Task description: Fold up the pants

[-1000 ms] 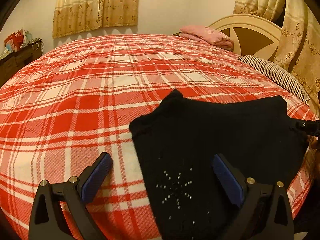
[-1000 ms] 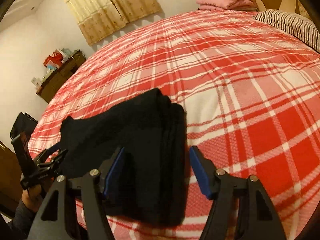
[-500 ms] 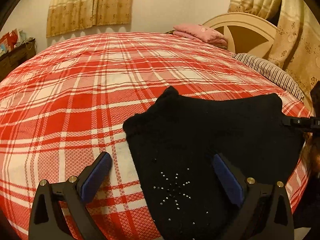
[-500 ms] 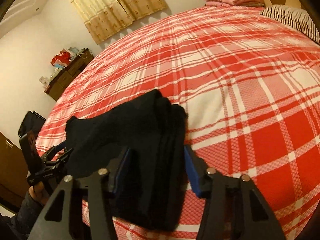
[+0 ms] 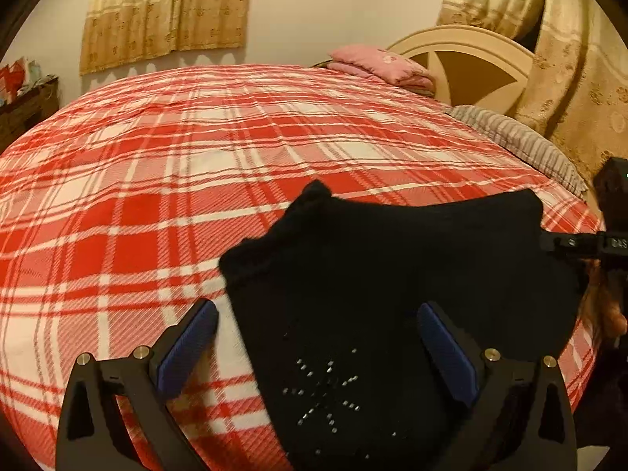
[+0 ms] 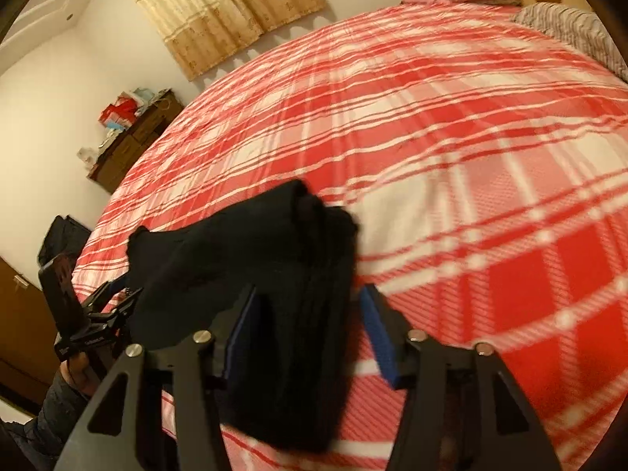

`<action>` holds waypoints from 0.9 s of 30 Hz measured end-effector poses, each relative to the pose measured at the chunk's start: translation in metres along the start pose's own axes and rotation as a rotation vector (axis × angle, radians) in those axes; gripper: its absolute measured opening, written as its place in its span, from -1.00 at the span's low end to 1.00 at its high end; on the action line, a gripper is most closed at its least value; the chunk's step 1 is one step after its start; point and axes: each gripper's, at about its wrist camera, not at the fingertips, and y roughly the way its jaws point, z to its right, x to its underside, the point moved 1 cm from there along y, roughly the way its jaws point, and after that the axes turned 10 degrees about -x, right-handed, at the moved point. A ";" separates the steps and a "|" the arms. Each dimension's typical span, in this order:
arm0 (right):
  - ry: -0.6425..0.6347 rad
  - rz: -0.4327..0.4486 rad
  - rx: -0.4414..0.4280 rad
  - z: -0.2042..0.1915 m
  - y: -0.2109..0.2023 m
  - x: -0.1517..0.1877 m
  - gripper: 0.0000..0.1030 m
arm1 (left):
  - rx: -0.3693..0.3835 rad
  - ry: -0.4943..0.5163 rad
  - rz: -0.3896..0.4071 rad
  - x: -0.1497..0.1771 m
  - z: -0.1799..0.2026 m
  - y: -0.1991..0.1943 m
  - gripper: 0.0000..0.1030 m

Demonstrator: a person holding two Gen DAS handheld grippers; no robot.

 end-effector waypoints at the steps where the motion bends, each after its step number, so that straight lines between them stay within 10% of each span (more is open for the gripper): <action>1: 0.000 -0.009 -0.011 -0.001 0.006 -0.002 0.16 | 0.007 0.006 0.003 0.000 0.001 -0.001 0.97; 4: 0.011 -0.011 -0.051 -0.002 0.007 -0.005 -0.42 | 0.024 0.033 0.030 0.005 0.003 -0.008 0.59; 8: -0.025 0.004 -0.096 -0.013 -0.002 0.005 -0.47 | 0.085 0.033 0.050 0.006 0.004 -0.015 -0.40; 11: -0.065 0.033 -0.091 -0.028 -0.010 0.008 -0.48 | 0.087 0.009 0.061 0.005 -0.001 -0.020 -0.65; 27: -0.172 0.081 -0.157 -0.086 -0.010 -0.026 -0.49 | 0.134 -0.137 0.143 -0.006 -0.051 -0.062 -0.73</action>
